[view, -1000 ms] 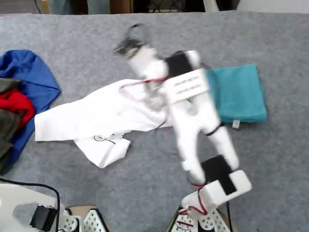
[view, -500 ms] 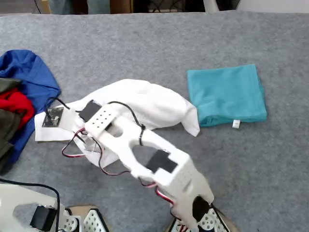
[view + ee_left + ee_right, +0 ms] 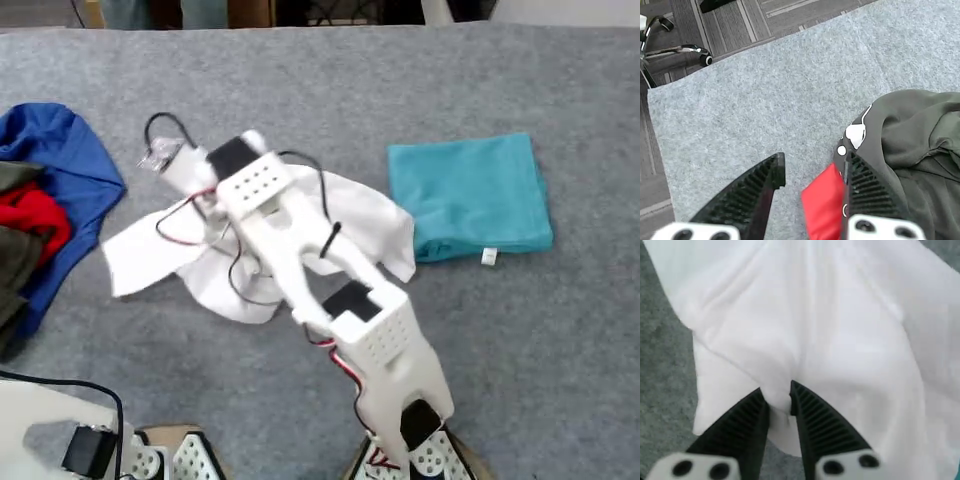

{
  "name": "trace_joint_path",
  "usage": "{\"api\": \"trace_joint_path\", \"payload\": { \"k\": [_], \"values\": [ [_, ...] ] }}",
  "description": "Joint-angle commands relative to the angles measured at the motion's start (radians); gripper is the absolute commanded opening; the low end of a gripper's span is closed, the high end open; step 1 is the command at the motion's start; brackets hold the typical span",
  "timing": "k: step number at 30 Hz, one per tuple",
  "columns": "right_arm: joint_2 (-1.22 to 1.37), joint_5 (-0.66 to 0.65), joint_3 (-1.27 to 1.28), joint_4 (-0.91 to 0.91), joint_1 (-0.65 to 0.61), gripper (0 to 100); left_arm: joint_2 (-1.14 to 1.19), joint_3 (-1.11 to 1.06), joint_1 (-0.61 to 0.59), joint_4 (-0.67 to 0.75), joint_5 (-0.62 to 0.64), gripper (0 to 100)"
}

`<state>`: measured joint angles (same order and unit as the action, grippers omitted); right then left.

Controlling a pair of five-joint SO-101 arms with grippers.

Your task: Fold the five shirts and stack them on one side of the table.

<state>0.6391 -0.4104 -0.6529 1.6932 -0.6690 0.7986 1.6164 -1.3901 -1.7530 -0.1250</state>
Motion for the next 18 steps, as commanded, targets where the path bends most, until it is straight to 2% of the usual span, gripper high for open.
{"api": "trace_joint_path", "payload": {
  "k": [1, 6, 13, 18],
  "values": [
    [-0.036, 0.060, -0.119, 0.074, 0.084, 1.5, -0.015, 0.035, 0.031, -0.006, -0.051, 21],
    [-0.211, 0.109, -0.015, 0.074, 0.130, 1.5, -0.021, 0.035, 0.054, -0.006, -0.106, 21],
    [-0.470, 0.213, 0.409, 0.066, 0.103, 1.5, -0.014, 0.035, 0.051, -0.009, -0.106, 21],
    [-0.483, 0.187, 0.638, -0.068, 0.109, 1.8, -0.014, 0.035, 0.050, -0.009, -0.106, 21]
  ]
}}
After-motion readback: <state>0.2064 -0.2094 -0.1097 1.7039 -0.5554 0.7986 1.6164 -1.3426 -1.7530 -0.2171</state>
